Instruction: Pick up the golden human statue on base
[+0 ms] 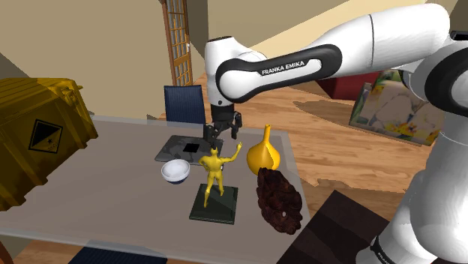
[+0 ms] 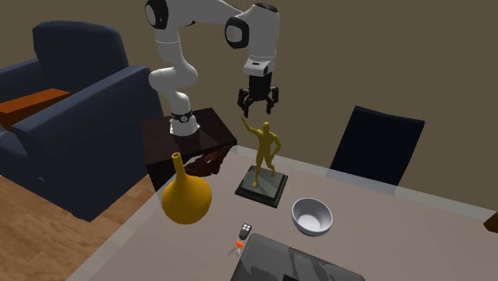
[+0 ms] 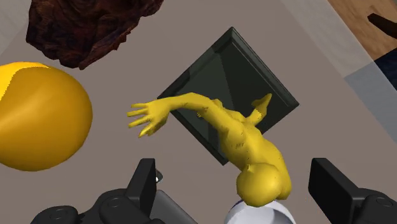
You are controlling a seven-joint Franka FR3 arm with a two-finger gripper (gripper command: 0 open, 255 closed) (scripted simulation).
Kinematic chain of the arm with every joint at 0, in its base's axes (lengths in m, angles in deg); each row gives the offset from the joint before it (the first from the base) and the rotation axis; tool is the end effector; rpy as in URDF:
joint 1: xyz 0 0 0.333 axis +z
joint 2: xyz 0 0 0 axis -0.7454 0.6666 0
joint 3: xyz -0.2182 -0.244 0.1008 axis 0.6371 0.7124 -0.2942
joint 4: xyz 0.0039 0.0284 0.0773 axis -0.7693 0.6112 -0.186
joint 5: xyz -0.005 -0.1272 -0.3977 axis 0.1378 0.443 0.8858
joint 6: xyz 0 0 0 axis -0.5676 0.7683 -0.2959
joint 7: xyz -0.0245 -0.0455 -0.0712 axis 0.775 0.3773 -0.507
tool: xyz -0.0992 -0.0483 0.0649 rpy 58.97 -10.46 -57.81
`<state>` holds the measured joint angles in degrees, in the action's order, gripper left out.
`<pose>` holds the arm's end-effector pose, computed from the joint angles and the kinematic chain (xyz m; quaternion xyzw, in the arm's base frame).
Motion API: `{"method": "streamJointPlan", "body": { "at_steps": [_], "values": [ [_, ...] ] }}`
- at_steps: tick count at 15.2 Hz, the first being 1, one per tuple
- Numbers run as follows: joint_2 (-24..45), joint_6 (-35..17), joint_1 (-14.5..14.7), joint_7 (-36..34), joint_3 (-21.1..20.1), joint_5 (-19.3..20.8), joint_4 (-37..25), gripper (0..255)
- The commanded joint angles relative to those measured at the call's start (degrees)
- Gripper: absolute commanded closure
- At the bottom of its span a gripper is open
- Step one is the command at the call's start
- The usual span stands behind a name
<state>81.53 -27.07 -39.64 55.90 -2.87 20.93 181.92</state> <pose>0.5878 0.2287 0.4777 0.9995 -0.0188 -0.0026 0.0261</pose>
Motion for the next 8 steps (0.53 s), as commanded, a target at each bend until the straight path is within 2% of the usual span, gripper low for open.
{"method": "streamJointPlan", "body": {
  "at_steps": [1, 2, 8],
  "values": [
    [4.83, 0.41, 1.08, -1.66, -0.38, 1.55, -5.64, 0],
    [6.05, 0.58, 1.43, -2.04, -0.40, 1.94, -7.13, 0],
    [6.84, -3.73, 1.42, -2.44, -0.25, 2.29, -3.57, 0]
  ]
}}
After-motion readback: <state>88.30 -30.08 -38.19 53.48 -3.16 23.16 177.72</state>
